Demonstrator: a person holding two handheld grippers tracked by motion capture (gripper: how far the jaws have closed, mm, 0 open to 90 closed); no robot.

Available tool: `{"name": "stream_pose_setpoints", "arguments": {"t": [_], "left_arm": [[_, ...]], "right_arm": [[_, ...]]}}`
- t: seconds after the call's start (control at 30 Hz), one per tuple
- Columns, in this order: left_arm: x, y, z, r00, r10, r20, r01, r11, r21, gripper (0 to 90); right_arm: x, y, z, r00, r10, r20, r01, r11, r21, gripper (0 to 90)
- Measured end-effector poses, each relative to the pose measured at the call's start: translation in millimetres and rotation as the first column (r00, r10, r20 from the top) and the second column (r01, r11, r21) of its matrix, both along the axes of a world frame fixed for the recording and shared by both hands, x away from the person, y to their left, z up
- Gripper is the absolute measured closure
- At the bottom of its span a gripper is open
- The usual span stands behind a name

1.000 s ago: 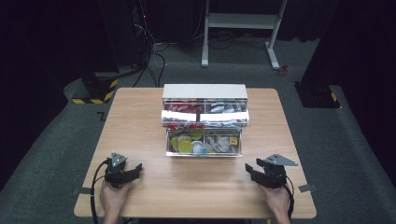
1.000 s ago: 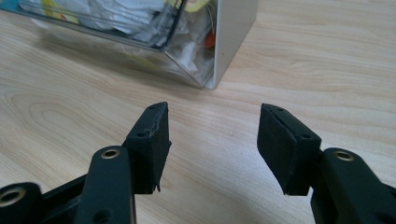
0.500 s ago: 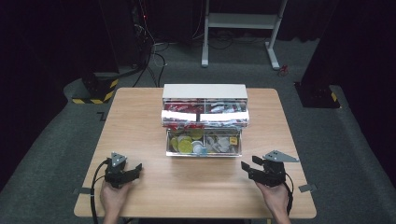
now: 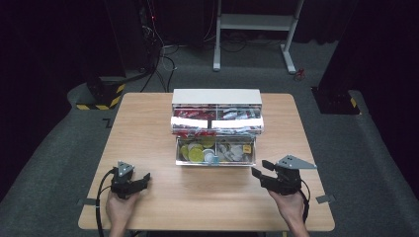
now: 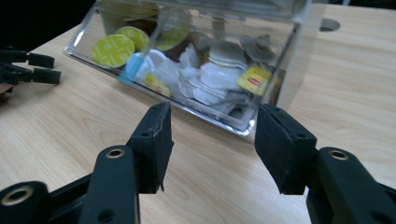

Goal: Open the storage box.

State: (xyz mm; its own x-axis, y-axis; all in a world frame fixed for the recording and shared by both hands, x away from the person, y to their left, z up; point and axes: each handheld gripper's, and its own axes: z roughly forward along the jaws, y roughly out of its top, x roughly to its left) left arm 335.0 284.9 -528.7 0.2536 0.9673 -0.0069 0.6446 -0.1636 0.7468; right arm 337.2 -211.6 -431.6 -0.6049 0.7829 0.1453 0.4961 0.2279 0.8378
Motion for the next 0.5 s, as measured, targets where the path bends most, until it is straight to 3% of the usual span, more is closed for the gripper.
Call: {"name": "stream_pose_setpoints", "arguments": {"t": [0.13,0.3,0.5], "left_arm": [[0.3,0.0,-0.1,1.0000,0.000,0.003,0.000,1.0000,0.001,27.1],[0.2,-0.5,-0.3,1.0000,0.003,0.003,-0.003,1.0000,0.003,27.1],[0.1,-0.5,-0.3,1.0000,0.003,0.003,-0.003,1.0000,0.002,27.2]], "right_arm": [[3.3,6.8,4.6,0.9995,0.029,0.013,-0.029,0.999,-0.015,48.9],[7.8,14.4,8.9,0.9986,0.052,0.011,-0.052,0.998,0.020,52.6],[10.2,24.7,18.4,0.9968,0.072,0.034,-0.072,0.997,0.012,55.1]]}}
